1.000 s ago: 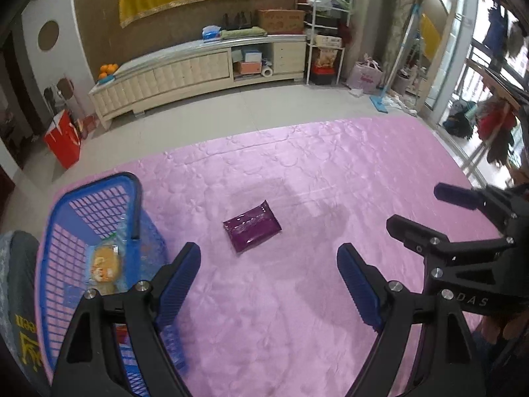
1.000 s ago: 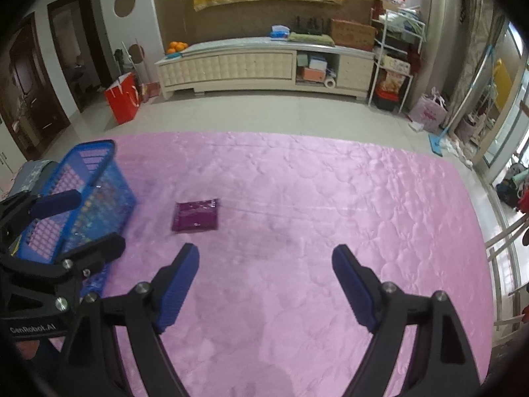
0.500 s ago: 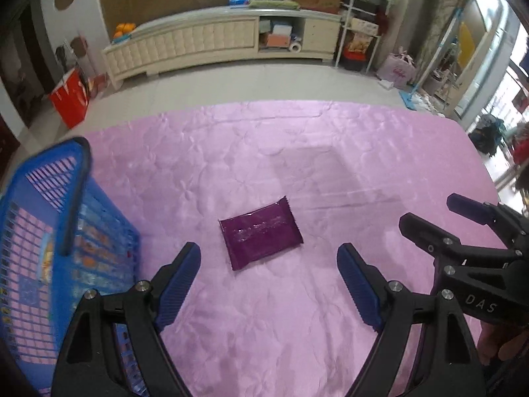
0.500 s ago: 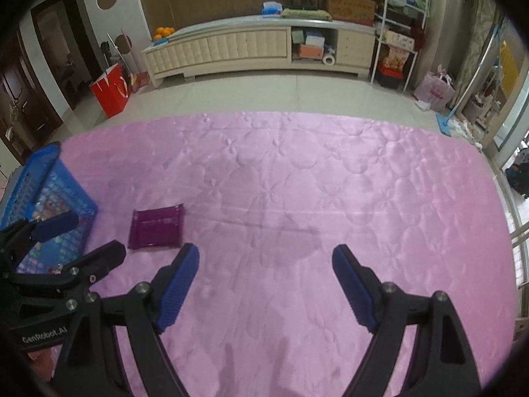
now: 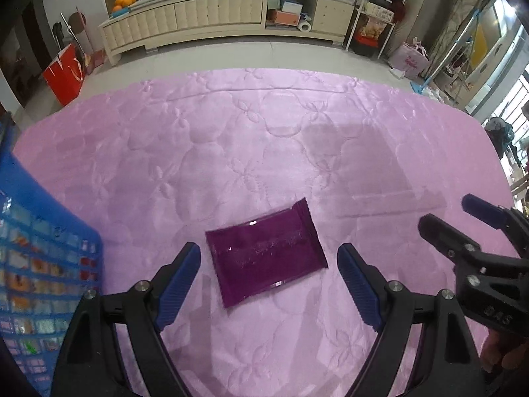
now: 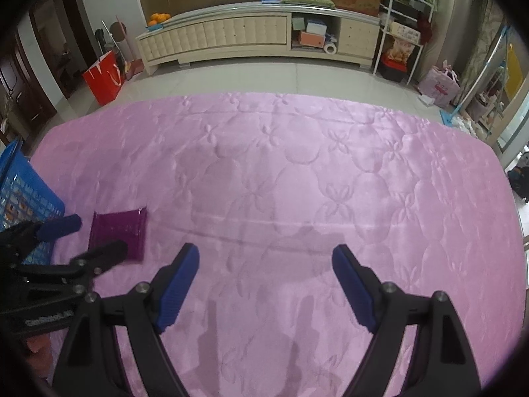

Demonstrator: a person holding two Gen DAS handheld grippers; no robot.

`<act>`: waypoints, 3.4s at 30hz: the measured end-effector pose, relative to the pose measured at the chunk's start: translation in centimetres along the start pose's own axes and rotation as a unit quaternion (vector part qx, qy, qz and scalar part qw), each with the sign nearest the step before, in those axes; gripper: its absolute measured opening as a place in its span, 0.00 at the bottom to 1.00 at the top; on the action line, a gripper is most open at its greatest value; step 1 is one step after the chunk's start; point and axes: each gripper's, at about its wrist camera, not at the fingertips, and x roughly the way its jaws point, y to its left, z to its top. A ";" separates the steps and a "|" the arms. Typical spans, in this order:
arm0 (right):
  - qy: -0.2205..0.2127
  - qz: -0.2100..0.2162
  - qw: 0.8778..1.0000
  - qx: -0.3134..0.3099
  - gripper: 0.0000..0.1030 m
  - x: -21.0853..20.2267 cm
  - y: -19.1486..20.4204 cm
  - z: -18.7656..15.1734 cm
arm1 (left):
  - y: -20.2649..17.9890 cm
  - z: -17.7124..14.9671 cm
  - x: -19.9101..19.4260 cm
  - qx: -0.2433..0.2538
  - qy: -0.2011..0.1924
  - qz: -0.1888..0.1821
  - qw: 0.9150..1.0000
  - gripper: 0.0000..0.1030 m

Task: Organize snacks
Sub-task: 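Lower the left tool onto the purple packet and grasp it, then carry the purple packet with the left tool over the basket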

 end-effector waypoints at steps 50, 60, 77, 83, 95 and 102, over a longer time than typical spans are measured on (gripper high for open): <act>-0.007 -0.016 1.000 -0.015 0.83 -3.7 1.7 -0.7 | -0.3 -2.1 -7.3 -0.002 -0.058 -0.002 0.998 0.51; -0.023 0.003 1.000 0.016 0.83 -9.8 4.3 -1.9 | 1.9 -4.5 -14.4 0.005 -0.099 -0.007 0.995 0.51; -0.064 0.015 0.998 -0.003 0.83 -16.8 12.2 -2.3 | 11.0 -8.3 -24.9 0.003 -0.162 -0.016 0.987 0.52; -0.067 0.029 0.997 -0.015 0.83 -17.2 16.0 -2.0 | 14.4 -9.3 -26.9 0.005 -0.172 -0.008 0.985 0.52; -0.058 0.057 0.996 -0.045 0.83 -16.6 22.4 -1.6 | 19.8 -10.6 -27.5 -0.014 -0.166 0.004 0.986 0.52; -0.041 0.059 0.995 -0.067 0.83 -14.8 25.0 -1.8 | 19.9 -10.9 -25.5 -0.008 -0.135 0.006 0.991 0.52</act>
